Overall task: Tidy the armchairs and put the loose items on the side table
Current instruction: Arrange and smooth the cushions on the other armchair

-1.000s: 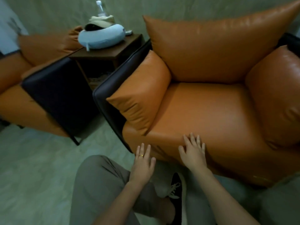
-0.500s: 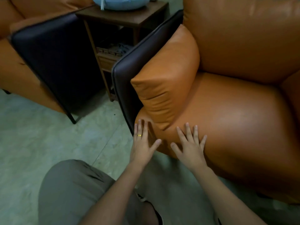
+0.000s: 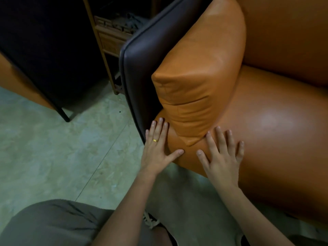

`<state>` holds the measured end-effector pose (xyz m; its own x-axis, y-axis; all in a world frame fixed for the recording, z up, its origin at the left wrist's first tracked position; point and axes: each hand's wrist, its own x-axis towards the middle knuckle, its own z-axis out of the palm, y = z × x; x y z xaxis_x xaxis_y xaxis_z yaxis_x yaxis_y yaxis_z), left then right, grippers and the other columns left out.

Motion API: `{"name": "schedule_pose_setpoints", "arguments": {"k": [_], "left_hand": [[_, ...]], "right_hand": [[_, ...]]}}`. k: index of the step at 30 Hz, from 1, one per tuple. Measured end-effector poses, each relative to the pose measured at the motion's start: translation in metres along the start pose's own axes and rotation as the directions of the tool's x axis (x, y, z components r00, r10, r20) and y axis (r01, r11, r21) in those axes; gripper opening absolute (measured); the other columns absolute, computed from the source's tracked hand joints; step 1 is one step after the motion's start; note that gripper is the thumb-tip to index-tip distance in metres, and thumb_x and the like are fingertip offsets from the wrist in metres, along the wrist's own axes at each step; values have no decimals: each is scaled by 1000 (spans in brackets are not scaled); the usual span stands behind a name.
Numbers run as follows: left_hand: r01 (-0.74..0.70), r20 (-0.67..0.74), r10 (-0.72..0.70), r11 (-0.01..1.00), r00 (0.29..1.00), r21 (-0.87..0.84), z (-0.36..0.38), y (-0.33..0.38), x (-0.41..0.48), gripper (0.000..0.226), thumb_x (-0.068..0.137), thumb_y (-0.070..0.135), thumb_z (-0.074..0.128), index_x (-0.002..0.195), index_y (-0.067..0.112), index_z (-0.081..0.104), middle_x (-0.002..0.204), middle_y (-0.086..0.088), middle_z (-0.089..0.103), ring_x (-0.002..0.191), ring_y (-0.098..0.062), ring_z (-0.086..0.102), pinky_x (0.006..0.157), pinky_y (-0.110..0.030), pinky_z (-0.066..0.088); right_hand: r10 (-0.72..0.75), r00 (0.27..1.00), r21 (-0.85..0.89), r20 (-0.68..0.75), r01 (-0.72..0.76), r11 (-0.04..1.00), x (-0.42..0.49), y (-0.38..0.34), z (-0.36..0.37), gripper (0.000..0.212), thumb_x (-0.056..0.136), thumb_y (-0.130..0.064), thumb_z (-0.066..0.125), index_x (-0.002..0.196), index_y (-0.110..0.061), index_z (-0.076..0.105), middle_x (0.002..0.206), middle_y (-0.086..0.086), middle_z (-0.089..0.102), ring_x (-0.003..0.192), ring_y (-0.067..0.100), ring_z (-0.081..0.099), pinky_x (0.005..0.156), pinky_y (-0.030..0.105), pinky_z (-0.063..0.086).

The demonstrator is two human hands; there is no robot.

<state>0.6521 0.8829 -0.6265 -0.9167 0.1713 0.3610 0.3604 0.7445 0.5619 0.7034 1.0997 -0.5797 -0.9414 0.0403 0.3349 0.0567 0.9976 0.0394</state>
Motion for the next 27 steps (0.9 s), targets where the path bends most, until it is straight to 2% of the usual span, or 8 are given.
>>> {"name": "schedule_pose_setpoints", "arguments": {"k": [3,6,9,13,17,19,24,27], "left_hand": [[-9,-234,4,1000,972,-24,26,-2,6,93,86,75,44,158,30,8,166,11,2,154,-18,4,124,-48,6],[-53,-473,52,999,880,10,53,-8,20,88,86,79,32,155,25,25,164,6,20,152,-19,16,120,-52,14],[-72,-572,62,997,818,5,71,-14,31,91,85,81,25,153,22,31,160,4,29,149,-21,23,120,-50,13],[-45,-516,43,999,856,10,62,-11,25,88,85,81,26,154,26,28,161,7,25,150,-18,20,119,-51,16],[87,-265,-87,996,960,-12,34,1,9,87,88,78,30,152,19,28,160,-3,25,153,-16,8,121,-55,15],[163,-126,-166,986,978,-35,17,20,3,84,92,70,36,156,17,20,165,-2,15,154,-18,0,123,-52,12],[322,11,-324,936,946,-145,-1,69,-34,81,100,42,54,159,21,3,165,6,-20,154,-21,-1,120,-38,25],[463,76,-458,864,886,-196,4,98,-66,83,97,36,56,159,23,3,165,3,-18,154,-24,4,120,-39,26]], "right_hand": [[-24,990,12,-137,26,1000,1,3,17,59,96,-57,37,145,-25,46,155,10,43,145,38,33,116,62,19],[-75,953,13,-293,82,997,3,5,35,57,93,-54,42,140,-24,52,148,12,52,140,38,40,113,59,25],[-122,905,-22,-407,124,992,8,10,51,56,89,-53,45,136,-24,57,143,13,56,135,37,46,111,56,27],[-105,910,-1,-401,115,993,8,8,52,55,91,-54,44,134,-24,58,142,14,57,134,38,47,109,57,30],[-29,973,40,-230,39,998,5,2,30,56,92,-55,45,139,-27,57,149,9,52,138,37,44,112,60,27],[-14,989,66,-146,24,998,3,1,15,57,93,-54,46,144,-28,54,153,6,47,143,34,40,116,59,23],[-42,997,206,65,27,978,-6,16,-12,52,104,-49,29,154,-34,35,163,-5,29,153,21,21,124,48,7],[79,987,202,139,-106,974,-25,51,-20,52,106,-51,19,156,-40,26,165,-9,22,155,16,10,125,46,1]]}}
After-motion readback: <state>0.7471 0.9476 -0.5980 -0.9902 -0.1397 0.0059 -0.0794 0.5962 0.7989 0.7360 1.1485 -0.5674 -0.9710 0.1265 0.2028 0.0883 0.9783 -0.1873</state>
